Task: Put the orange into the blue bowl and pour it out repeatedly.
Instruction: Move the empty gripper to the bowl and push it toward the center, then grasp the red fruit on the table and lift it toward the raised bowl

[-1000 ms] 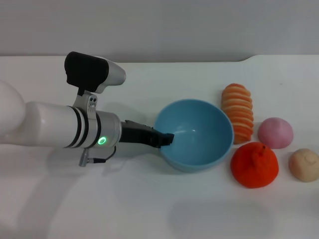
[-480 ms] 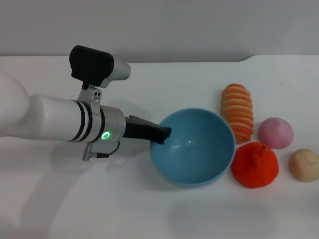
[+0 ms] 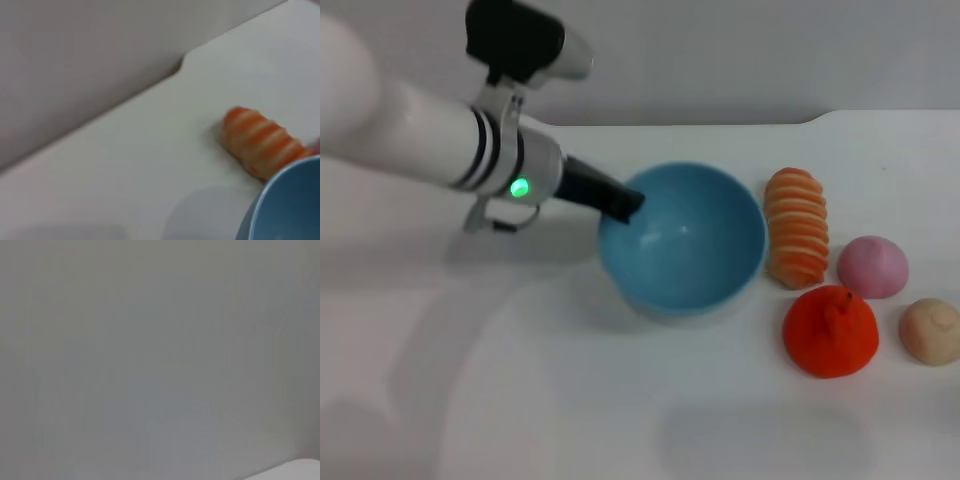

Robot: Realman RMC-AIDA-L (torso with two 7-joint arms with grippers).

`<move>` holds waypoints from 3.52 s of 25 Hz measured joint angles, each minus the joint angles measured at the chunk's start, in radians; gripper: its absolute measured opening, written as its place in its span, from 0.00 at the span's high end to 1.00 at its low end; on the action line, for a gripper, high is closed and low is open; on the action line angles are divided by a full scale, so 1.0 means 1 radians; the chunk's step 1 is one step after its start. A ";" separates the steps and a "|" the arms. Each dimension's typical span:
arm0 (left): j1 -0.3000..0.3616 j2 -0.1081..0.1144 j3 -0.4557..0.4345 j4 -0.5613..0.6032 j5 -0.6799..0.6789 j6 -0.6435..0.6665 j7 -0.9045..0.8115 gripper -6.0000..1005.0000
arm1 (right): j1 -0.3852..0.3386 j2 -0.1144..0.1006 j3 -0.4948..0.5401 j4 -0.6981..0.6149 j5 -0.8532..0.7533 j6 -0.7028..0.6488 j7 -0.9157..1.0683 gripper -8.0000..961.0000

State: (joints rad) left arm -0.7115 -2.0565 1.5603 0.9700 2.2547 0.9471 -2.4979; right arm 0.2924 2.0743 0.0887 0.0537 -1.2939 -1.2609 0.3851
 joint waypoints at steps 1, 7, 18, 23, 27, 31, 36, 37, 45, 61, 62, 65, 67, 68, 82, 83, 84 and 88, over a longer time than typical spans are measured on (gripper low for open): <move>-0.015 0.000 -0.018 0.001 0.027 0.012 -0.005 0.99 | 0.002 -0.001 -0.002 -0.003 -0.002 0.000 0.001 0.27; -0.098 -0.003 -0.062 0.006 0.293 0.036 -0.116 0.99 | 0.020 -0.008 -0.026 -0.101 -0.033 -0.001 0.109 0.27; -0.126 -0.006 -0.125 0.010 0.367 0.097 -0.126 0.99 | 0.092 -0.003 -0.422 -0.918 -0.607 0.033 1.308 0.28; -0.131 -0.007 -0.123 0.010 0.367 0.098 -0.129 0.99 | 0.152 -0.003 -0.614 -1.176 -0.875 -0.041 1.668 0.28; -0.134 -0.007 -0.124 0.014 0.367 0.099 -0.130 0.99 | 0.217 -0.006 -0.715 -1.230 -1.004 -0.145 1.796 0.28; -0.133 -0.007 -0.126 0.016 0.367 0.099 -0.131 0.99 | 0.246 -0.003 -0.836 -1.214 -1.063 -0.164 1.863 0.28; -0.122 -0.006 -0.128 0.019 0.366 0.098 -0.130 0.99 | 0.238 0.001 -0.951 -1.192 -1.065 -0.168 1.927 0.28; -0.121 -0.006 -0.128 0.020 0.366 0.098 -0.129 0.99 | 0.236 0.001 -0.959 -1.185 -1.059 -0.175 1.930 0.28; -0.120 -0.006 -0.119 0.021 0.370 0.095 -0.129 0.99 | 0.236 0.000 -0.994 -1.155 -1.071 -0.254 1.979 0.28; -0.109 -0.008 -0.117 0.019 0.369 0.056 -0.126 0.99 | 0.252 -0.002 -1.027 -1.017 -1.105 -0.207 1.967 0.30; -0.106 -0.008 -0.117 0.019 0.368 0.055 -0.126 0.99 | 0.255 -0.003 -1.027 -1.005 -1.101 -0.203 1.965 0.31; -0.103 -0.008 -0.117 0.019 0.369 0.055 -0.126 0.99 | 0.260 -0.006 -1.027 -0.978 -1.100 -0.205 1.944 0.32; -0.102 -0.007 -0.121 0.020 0.369 0.053 -0.126 0.99 | 0.260 -0.007 -1.027 -0.969 -1.103 -0.213 1.932 0.35; -0.101 -0.007 -0.122 0.020 0.368 0.051 -0.126 0.99 | 0.260 -0.008 -1.027 -0.968 -1.104 -0.216 1.929 0.37; -0.098 -0.008 -0.116 0.016 0.368 0.044 -0.126 0.99 | 0.243 -0.007 -1.017 -0.939 -1.023 -0.242 1.835 0.83; -0.098 -0.008 -0.116 0.016 0.368 0.044 -0.126 0.99 | 0.242 -0.007 -1.017 -0.939 -1.021 -0.243 1.827 0.85; -0.097 -0.008 -0.116 0.015 0.368 0.043 -0.126 0.99 | 0.240 -0.007 -1.016 -0.940 -1.018 -0.244 1.815 0.88; -0.095 -0.007 -0.115 0.016 0.368 0.055 -0.125 0.99 | 0.233 -0.011 -1.014 -0.957 -0.958 -0.258 1.779 0.93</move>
State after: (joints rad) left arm -0.8065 -2.0630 1.4453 0.9861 2.6231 1.0026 -2.6232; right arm 0.5259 2.0636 -0.9252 -0.9038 -2.2518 -1.5191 2.1646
